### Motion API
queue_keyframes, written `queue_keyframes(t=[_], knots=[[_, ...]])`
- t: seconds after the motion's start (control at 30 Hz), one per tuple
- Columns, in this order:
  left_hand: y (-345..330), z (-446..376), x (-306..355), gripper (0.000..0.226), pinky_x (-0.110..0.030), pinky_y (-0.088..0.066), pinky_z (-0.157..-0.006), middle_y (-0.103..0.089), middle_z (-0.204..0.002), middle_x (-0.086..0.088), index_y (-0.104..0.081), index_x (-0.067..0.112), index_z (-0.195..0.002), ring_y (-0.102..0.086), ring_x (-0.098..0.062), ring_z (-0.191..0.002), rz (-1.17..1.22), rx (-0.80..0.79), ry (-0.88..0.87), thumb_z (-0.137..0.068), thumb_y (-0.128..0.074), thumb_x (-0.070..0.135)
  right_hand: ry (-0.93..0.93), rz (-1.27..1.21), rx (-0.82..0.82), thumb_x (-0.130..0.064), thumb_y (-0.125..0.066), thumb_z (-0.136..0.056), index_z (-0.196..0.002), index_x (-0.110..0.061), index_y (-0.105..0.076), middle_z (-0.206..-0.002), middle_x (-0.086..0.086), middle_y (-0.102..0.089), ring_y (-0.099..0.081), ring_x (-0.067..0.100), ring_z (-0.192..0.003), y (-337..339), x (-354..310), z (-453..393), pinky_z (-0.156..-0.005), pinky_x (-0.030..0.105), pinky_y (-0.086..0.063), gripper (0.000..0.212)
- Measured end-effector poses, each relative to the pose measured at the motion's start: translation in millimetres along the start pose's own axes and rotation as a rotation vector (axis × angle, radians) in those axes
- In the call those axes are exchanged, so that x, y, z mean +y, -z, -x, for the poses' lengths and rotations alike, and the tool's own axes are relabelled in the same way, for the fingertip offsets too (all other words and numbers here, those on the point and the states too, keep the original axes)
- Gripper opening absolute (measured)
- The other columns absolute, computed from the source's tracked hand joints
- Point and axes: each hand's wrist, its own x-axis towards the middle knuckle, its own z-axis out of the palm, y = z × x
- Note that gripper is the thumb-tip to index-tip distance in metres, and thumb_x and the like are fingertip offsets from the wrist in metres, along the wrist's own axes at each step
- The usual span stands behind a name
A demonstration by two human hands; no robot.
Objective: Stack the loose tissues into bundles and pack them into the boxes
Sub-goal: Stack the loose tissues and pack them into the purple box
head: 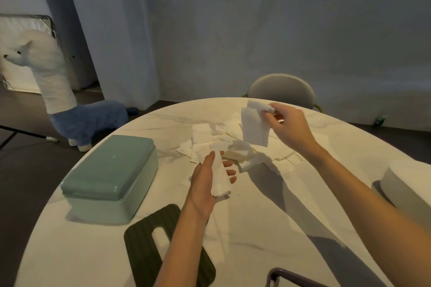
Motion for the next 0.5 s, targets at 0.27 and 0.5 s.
queue_keyframes(t=[0.27, 0.5], knots=[[-13, 5, -4, 0.052, -0.053, -0.049, -0.103, -0.068, -0.124, -0.018, -0.059, 0.01, -0.142, -0.065, -0.034, -0.11, 0.181, -0.189, 0.237, -0.105, -0.051, 0.046, -0.152, -0.615, -0.443, -0.036, -0.069, -0.091, -0.113, -0.014, -0.074, -0.104, 0.0, -0.076, -0.07, 0.016, -0.1, 40, -31, 56, -0.096, 0.033, -0.055, 0.031], [-32, 17, -13, 0.083, -0.062, -0.056, -0.091, -0.068, -0.117, -0.028, -0.061, 0.009, -0.137, -0.068, -0.046, -0.103, 0.241, -0.41, 0.387, -0.087, -0.056, 0.075, -0.228, -0.129, -0.384, -0.052, -0.071, -0.088, -0.104, -0.034, -0.073, -0.097, -0.022, -0.068, -0.064, 0.007, -0.093, 17, -15, 72, -0.076, 0.018, -0.048, 0.024]])
